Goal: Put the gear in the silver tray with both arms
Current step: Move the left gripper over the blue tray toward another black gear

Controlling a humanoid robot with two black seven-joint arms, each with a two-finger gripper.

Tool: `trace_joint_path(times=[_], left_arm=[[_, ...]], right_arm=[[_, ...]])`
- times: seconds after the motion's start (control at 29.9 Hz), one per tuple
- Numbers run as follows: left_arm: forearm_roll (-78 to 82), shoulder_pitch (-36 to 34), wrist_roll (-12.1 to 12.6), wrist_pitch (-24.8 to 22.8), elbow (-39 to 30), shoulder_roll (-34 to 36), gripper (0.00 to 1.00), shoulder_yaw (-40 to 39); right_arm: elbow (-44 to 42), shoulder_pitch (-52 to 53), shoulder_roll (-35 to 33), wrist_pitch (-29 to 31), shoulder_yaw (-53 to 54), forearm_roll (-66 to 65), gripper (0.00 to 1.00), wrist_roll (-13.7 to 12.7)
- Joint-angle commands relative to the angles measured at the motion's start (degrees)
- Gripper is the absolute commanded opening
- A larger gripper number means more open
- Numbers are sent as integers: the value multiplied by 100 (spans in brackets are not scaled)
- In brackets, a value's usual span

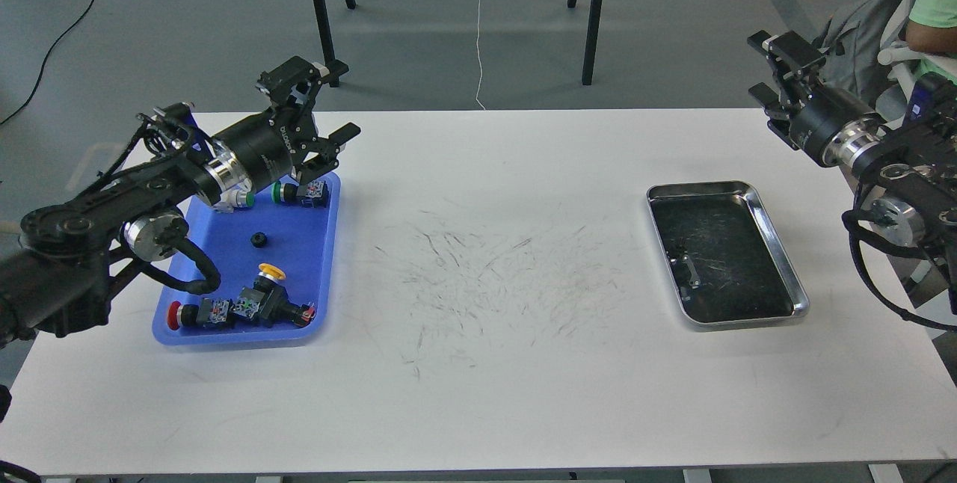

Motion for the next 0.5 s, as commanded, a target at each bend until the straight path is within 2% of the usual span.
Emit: trace_joint_path(times=[0.0,0.17,0.27,0.47], left_arm=[[-7,48,0,0,-77,17,100,-481],[-24,48,0,0,-25,9,100,-842],[-42,91,0,0,3,-167,100,-1325],[-86,303,0,0,248,-335,100,-1423]], right_arm=[[-3,-7,-9,-1,1,0,93,0],[-3,-7,0,-10,53,0,93,0],[-3,-7,0,-19,71,0,93,0],[-3,-7,0,-80,62,79,93,0]])
